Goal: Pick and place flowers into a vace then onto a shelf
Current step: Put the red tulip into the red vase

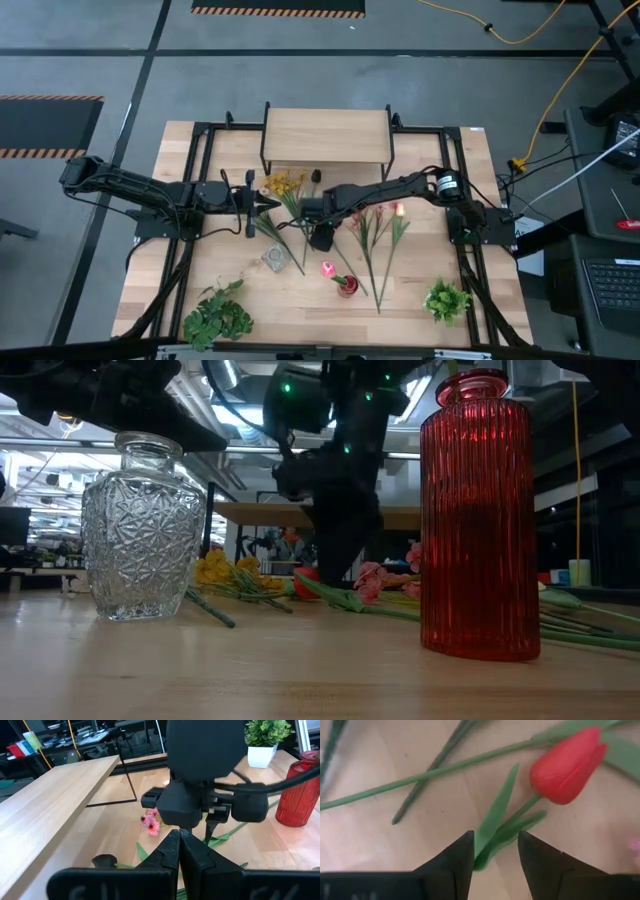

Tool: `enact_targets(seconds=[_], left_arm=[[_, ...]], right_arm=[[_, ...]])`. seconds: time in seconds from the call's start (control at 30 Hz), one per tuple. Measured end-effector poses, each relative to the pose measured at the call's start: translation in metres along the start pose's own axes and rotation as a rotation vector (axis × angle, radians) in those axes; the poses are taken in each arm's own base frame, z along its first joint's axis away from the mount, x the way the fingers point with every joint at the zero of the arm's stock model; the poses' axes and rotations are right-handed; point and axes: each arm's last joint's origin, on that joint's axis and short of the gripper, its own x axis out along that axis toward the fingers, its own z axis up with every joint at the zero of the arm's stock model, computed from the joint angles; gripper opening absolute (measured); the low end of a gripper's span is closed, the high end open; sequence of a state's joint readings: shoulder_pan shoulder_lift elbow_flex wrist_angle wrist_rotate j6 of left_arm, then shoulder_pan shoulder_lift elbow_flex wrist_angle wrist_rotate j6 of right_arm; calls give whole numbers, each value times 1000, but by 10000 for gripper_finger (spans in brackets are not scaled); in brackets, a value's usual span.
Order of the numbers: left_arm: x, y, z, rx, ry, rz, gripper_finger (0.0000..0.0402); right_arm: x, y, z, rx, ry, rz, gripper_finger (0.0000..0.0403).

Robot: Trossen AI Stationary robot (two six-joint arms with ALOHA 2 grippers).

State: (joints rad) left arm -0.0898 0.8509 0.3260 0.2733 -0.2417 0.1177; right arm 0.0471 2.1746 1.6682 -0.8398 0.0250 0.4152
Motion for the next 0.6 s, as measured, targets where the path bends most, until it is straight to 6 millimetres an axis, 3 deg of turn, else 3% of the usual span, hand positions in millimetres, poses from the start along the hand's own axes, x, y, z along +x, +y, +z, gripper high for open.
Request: enact_targets(seconds=[0.23, 0.6], left_arm=[[0, 0, 0, 0, 0, 0, 4], [0, 0, 0, 0, 0, 0, 4]], right_arm=[[17, -4, -10, 0, 7, -3, 154], [18, -4, -9, 1, -8, 4, 154]])
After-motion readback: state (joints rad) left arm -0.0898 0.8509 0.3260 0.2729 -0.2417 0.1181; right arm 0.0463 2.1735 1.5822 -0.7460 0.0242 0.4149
